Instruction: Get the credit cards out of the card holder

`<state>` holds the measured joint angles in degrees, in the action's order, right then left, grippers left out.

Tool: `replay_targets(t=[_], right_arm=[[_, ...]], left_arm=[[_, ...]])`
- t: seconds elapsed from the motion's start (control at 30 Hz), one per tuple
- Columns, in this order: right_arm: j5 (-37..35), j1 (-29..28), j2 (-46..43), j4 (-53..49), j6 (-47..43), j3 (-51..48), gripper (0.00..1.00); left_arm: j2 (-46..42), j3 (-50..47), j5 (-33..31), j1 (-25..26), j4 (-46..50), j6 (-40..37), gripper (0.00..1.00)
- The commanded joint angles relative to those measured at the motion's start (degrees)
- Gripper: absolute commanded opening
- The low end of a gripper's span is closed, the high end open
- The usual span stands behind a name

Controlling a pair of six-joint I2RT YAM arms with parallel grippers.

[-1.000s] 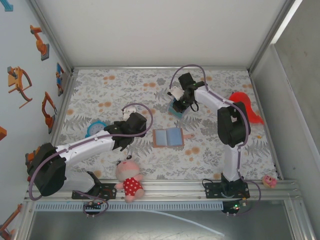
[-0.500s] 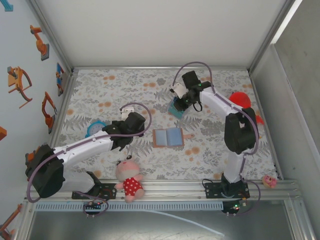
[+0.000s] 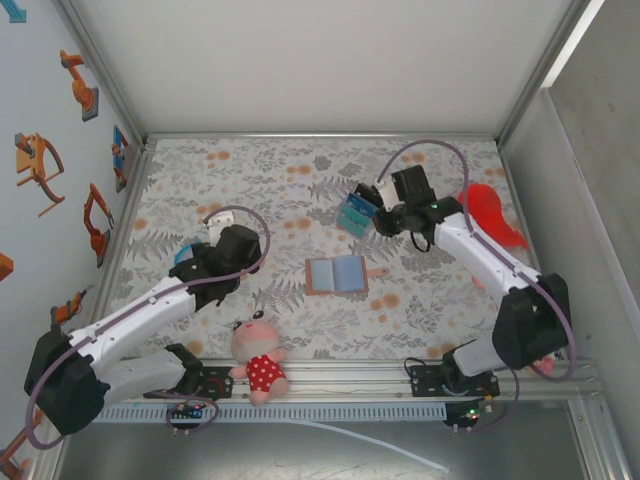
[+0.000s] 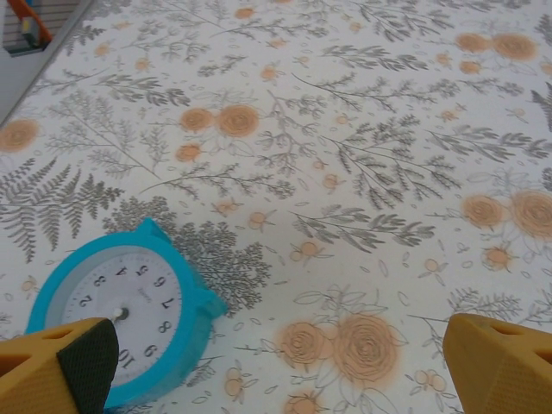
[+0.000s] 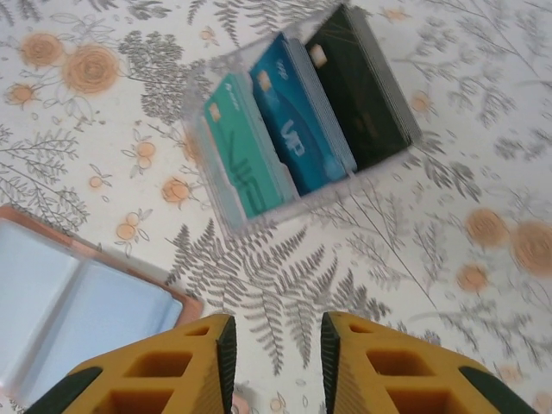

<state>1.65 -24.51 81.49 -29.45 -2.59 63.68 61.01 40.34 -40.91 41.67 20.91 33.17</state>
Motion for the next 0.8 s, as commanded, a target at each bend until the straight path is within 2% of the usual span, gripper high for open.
replay_targets(t=[0.0,0.33,0.5,0.63,0.67,0.7,0.73,0.77], right_arm=[[-5.4,0.3,-5.9,3.1,5.2,-3.8,0.32],[-14.3,0.3,-20.1,4.7,13.4,-16.0,0.37],[-18.4,0.3,-28.1,5.9,17.4,-22.5,0.45],[-22.5,0.3,-34.3,6.4,19.8,-26.6,0.62],[-23.7,0.3,-35.5,6.3,20.3,-27.3,0.69],[-24.9,0.3,-36.5,6.1,21.0,-27.9,0.88],[-26.3,0.3,-37.4,6.0,21.5,-28.5,0.99],[-27.9,0.3,-38.3,5.9,22.0,-29.0,1.0]], left_arm=[[-3.3,-1.5,-1.3,-1.5,0.2,-2.1,0.97],[-10.8,-5.4,-2.0,-4.2,0.8,-3.5,0.97],[-13.3,-6.8,-1.9,-5.3,1.1,-4.0,0.97],[-14.7,-7.7,-1.9,-5.8,0.2,-5.0,0.97],[-14.9,-7.9,-2.0,-6.0,0.0,-5.4,0.97],[-15.0,-8.0,-2.0,-6.2,-0.2,-5.7,0.97],[-15.0,-8.1,-2.1,-6.6,-0.5,-6.1,0.97],[-15.0,-8.3,-2.1,-7.1,-1.0,-6.7,0.97]])
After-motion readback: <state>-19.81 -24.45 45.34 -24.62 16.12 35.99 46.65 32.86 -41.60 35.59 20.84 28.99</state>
